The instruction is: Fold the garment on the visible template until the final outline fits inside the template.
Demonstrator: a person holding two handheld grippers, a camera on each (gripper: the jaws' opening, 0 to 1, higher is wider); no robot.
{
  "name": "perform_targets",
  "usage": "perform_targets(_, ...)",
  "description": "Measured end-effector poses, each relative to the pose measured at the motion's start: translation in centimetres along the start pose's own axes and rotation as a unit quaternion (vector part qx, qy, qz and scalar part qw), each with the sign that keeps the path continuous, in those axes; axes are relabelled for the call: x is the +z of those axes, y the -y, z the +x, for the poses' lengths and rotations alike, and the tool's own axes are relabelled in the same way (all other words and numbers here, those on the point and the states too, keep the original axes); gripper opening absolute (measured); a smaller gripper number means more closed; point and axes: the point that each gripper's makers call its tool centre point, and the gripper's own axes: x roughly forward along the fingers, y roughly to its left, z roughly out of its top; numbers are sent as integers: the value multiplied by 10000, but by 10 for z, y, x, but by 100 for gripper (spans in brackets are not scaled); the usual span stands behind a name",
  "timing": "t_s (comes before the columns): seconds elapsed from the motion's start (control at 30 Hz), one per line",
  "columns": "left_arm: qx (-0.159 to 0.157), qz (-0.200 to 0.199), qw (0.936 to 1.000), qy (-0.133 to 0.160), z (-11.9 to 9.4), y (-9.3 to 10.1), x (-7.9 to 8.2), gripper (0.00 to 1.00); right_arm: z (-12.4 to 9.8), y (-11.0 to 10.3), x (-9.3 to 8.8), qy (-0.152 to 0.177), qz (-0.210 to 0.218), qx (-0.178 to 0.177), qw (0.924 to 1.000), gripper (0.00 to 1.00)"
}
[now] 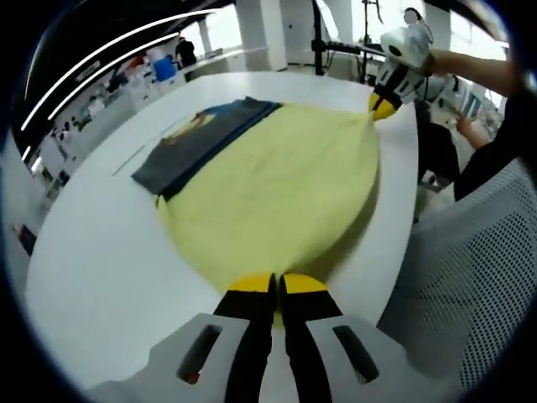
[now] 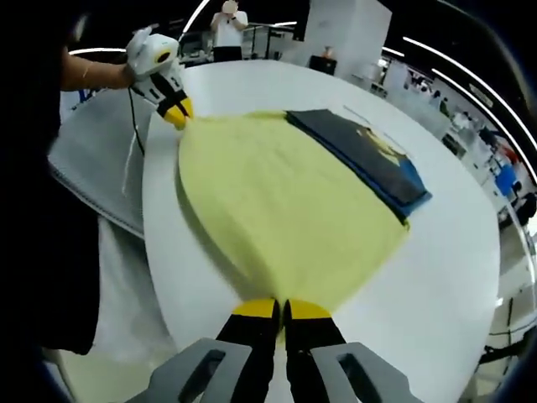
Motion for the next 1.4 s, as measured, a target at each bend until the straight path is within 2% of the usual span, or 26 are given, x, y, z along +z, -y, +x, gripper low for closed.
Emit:
perform_targets(0.13,16,-414,9991,73,-9,1,3,0,-8,-4,7,138,54,26,9999,0)
perform_targets(0.27,32,-560,9983,127,-16,2,6,0,-16,-6,10,188,112,45,9998,0)
perform_targets(0.57,131,-703,9973,179,-27,4,11,0,-31,-12,21,413,162,-9,9990,0)
perform_targets(1.0,328,-699,9964,340,-50,7,25,0,-48,-20,28,534,211,-65,9983,0)
perform_targets(1.4,311,-975,9941,357,-65,9,24,0,-65,-27,37,684,158,-11,9975,0)
